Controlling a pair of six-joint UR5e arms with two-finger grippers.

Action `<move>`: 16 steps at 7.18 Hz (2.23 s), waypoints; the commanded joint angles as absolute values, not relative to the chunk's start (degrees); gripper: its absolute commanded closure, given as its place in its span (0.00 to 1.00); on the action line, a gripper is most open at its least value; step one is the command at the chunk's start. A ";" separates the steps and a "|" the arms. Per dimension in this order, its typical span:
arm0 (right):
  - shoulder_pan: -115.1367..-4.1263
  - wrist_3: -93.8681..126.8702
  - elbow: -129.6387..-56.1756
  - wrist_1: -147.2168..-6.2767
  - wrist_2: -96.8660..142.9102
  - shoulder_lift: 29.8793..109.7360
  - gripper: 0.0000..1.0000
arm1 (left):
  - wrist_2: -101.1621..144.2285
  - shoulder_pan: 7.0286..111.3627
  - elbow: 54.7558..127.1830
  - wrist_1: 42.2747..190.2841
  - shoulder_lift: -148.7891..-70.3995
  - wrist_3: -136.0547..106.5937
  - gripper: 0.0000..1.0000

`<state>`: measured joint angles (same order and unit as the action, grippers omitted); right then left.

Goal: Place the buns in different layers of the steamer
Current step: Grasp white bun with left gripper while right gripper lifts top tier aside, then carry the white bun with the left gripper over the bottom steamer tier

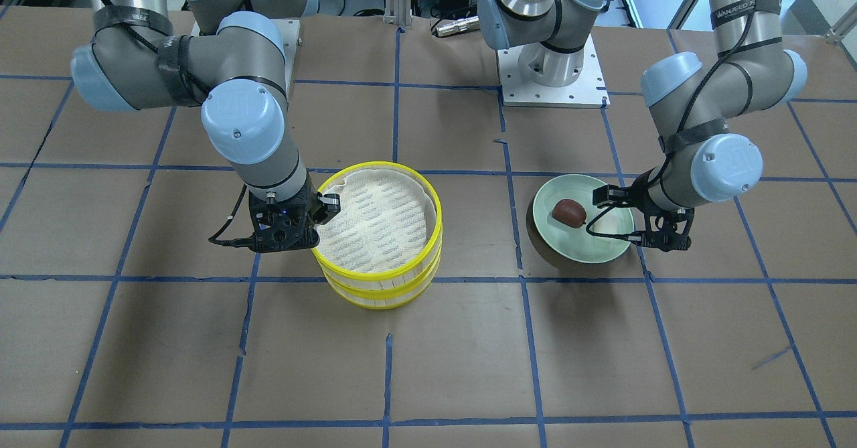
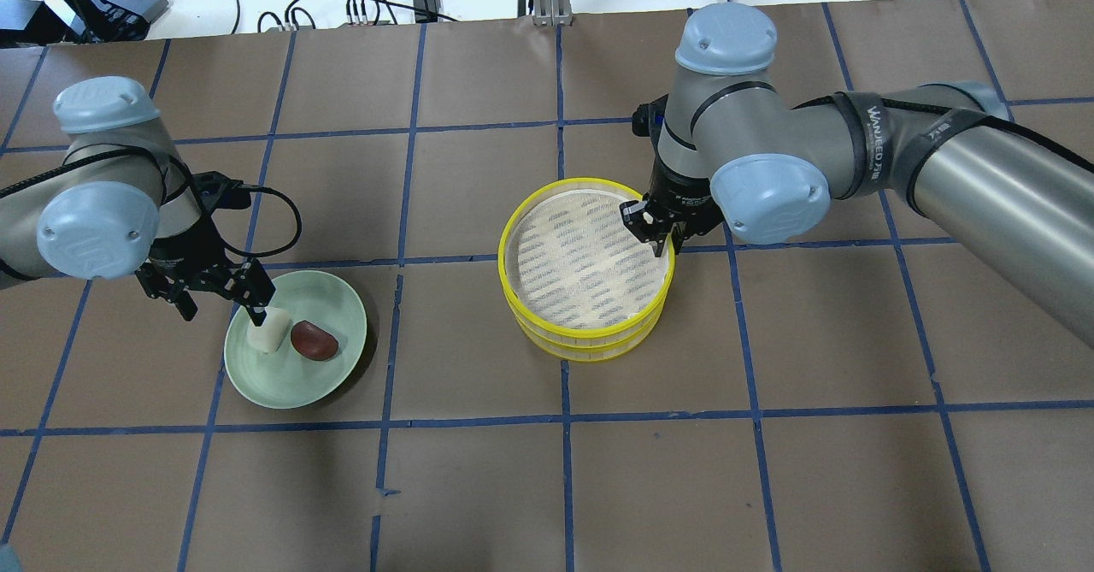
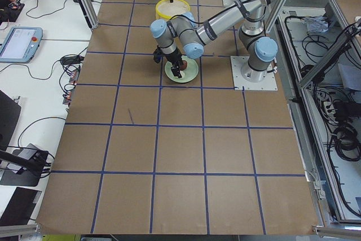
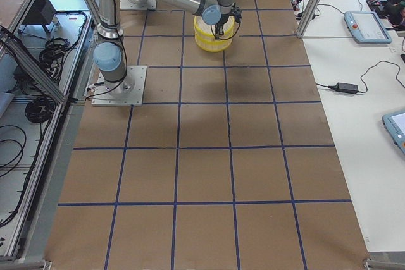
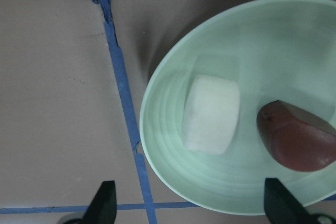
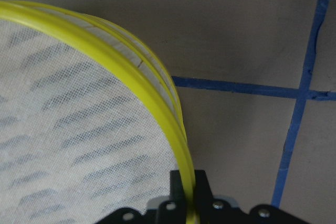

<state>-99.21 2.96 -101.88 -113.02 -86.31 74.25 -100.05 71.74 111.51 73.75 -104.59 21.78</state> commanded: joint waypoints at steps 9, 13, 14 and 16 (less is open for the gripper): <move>-69.61 -29.53 -97.11 -106.17 -83.85 73.65 0.99 | -96.77 72.94 107.87 72.95 -100.68 22.41 1.00; -69.61 -29.36 -97.12 -106.17 -83.85 73.83 0.98 | -84.07 87.41 101.26 72.08 -99.57 4.90 0.99; -69.61 -29.53 -97.21 -106.08 -83.93 73.83 0.98 | -82.28 91.37 101.25 66.50 -100.54 -2.30 0.99; -69.70 -29.36 -97.30 -106.08 -84.02 73.83 0.98 | -81.48 101.02 101.25 57.87 -103.87 -18.19 0.99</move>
<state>-69.66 -29.51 -97.29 -106.10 -83.95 73.83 -82.50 94.87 101.30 63.17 -101.95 -7.72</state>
